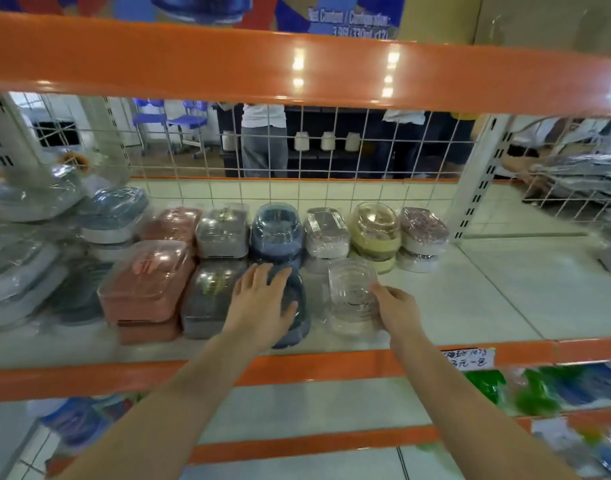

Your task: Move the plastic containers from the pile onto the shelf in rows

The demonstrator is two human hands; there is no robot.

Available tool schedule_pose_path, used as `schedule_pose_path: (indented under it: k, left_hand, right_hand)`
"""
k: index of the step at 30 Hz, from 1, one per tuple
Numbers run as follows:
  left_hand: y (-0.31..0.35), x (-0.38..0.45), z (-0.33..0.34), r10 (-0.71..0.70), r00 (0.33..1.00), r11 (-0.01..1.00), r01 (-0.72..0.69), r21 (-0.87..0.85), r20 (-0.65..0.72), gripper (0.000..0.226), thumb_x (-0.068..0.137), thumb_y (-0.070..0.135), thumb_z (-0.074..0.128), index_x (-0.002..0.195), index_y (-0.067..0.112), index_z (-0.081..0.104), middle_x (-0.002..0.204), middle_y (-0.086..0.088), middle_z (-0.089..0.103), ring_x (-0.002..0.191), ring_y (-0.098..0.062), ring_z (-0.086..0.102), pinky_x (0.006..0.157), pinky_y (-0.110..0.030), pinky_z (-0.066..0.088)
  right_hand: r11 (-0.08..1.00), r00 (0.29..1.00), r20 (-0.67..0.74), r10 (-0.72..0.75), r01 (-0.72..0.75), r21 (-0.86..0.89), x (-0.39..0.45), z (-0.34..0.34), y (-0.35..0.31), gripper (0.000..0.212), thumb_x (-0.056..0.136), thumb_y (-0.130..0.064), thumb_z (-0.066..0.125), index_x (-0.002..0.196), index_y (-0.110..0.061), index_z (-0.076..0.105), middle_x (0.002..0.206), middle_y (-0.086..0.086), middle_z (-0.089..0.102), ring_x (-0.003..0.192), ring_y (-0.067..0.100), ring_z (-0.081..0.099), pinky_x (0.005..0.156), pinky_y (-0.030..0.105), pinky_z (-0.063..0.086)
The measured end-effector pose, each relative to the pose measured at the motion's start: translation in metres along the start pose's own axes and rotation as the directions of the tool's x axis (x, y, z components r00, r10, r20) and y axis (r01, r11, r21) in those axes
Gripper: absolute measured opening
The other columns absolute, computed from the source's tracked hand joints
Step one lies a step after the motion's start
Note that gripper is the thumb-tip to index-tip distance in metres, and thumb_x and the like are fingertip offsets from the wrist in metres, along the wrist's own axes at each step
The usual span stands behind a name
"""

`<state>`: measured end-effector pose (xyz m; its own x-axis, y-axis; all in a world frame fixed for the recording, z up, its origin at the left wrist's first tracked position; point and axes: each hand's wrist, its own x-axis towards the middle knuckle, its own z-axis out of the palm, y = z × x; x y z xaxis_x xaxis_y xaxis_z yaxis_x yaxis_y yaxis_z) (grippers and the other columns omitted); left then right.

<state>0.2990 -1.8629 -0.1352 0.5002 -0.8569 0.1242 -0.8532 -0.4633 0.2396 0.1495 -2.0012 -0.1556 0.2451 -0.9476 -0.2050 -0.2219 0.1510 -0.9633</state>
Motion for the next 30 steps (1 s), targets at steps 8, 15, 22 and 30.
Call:
schedule_pose_path:
  k: [8, 15, 22, 30]
  left_hand:
    - [0.018, 0.009, 0.027, 0.009, 0.998, 1.0, -0.009, -0.001, 0.063, 0.059, 0.095, 0.039, 0.046, 0.147, 0.021, 0.027, 0.151, -0.002, 0.024, 0.14, -0.023, 0.024, 0.112, -0.032, 0.023]
    - [0.019, 0.012, 0.025, 0.001, 1.0, 0.999, -0.002, 0.042, 0.023, 0.054, 0.096, 0.043, 0.043, 0.146, 0.026, 0.032, 0.148, 0.004, 0.033, 0.137, -0.018, 0.03, 0.109, -0.029, 0.028]
    - [0.019, 0.024, 0.016, -0.027, 0.999, 0.998, 0.025, 0.053, 0.037, 0.034, 0.095, 0.04, 0.044, 0.121, 0.021, 0.055, 0.12, 0.004, 0.048, 0.116, -0.017, 0.048, 0.091, -0.027, 0.04]
    - [0.015, 0.026, 0.012, 0.011, 0.999, 0.999, -0.013, 0.052, 0.038, 0.033, 0.094, 0.041, 0.044, 0.118, 0.023, 0.057, 0.118, 0.004, 0.05, 0.114, -0.017, 0.049, 0.086, -0.028, 0.042]
  right_hand:
    - [1.0, 0.997, 0.081, -0.017, 0.016, 0.014, 0.016, -0.013, 0.012, 0.031, 0.095, -0.021, 0.055, 0.096, 0.008, 0.065, 0.064, 0.006, 0.051, 0.059, 0.018, 0.042, 0.061, 0.032, 0.038]
    - [0.994, 0.992, 0.111, -0.057, 0.046, 0.1, 0.024, -0.023, 0.02, 0.018, 0.094, -0.021, 0.056, 0.089, -0.011, 0.069, 0.075, 0.004, 0.063, 0.072, 0.016, 0.052, 0.072, 0.034, 0.044]
    - [0.996, 0.995, 0.095, -0.041, 0.032, 0.086, 0.028, -0.013, 0.019, 0.021, 0.096, -0.02, 0.052, 0.102, -0.007, 0.067, 0.078, 0.0, 0.063, 0.071, 0.013, 0.054, 0.074, 0.032, 0.046]
    - [0.995, 0.988, 0.121, -0.097, 0.101, -0.026, 0.026, 0.003, 0.019, 0.033, 0.097, -0.022, 0.049, 0.125, -0.007, 0.056, 0.096, 0.005, 0.062, 0.072, 0.009, 0.053, 0.063, 0.019, 0.043]
